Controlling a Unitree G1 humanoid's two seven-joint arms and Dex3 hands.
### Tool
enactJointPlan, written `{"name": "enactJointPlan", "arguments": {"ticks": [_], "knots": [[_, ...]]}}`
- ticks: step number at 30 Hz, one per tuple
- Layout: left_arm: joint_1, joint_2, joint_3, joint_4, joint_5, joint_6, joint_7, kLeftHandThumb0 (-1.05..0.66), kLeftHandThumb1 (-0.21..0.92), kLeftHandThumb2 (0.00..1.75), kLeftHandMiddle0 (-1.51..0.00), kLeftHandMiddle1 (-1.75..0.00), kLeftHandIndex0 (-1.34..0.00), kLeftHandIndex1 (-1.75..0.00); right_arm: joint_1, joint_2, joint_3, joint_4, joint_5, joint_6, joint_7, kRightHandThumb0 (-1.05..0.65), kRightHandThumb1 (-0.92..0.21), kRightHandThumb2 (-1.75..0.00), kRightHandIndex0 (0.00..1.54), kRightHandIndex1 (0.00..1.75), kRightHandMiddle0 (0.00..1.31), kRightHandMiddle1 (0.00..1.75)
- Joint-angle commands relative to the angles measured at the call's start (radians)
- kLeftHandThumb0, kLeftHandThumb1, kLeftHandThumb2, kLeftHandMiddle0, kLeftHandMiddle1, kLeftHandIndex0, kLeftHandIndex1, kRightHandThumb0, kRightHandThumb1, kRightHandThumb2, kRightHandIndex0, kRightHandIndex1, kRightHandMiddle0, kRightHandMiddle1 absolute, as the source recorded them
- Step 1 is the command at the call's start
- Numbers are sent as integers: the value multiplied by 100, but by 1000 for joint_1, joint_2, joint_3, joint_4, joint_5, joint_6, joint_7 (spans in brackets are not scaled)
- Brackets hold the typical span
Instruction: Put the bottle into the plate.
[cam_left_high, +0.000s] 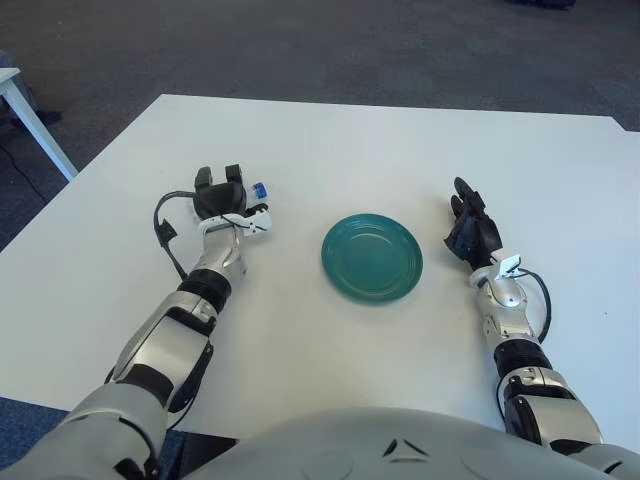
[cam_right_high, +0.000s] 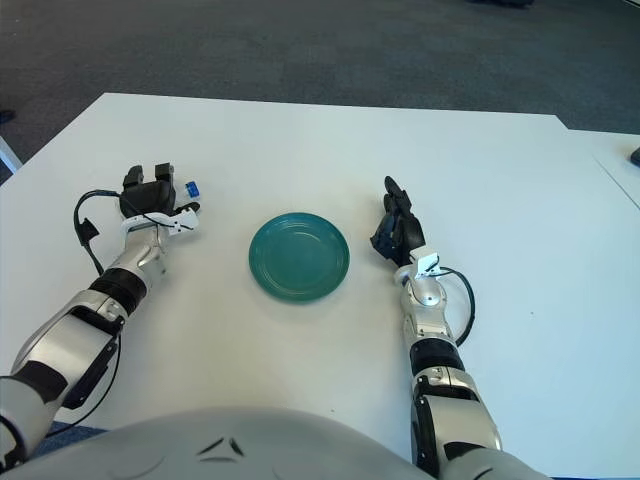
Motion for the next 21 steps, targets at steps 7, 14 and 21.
{"name": "enactJointPlan", "arguments": {"ticks": [7, 14, 21], "knots": [[19, -68, 9, 194, -62, -62, 9, -105, 92, 67, -36, -1, 0, -78, 125, 6, -26, -35, 45, 92, 20, -101, -92, -117, 3, 1, 0, 10], [3, -83, 6, 266, -70, -89, 22, -105, 92, 67, -39, -2, 0, -76, 132, 5, -43, -25, 86, 16, 84, -103, -92, -117, 3, 1, 1, 10], [4, -94, 2, 306, -76, -114, 26, -105, 92, 64, -45, -4, -1, -78, 127, -1, -58, 13, 106, -63, 139, -104, -92, -114, 2, 0, 1, 12]]}}
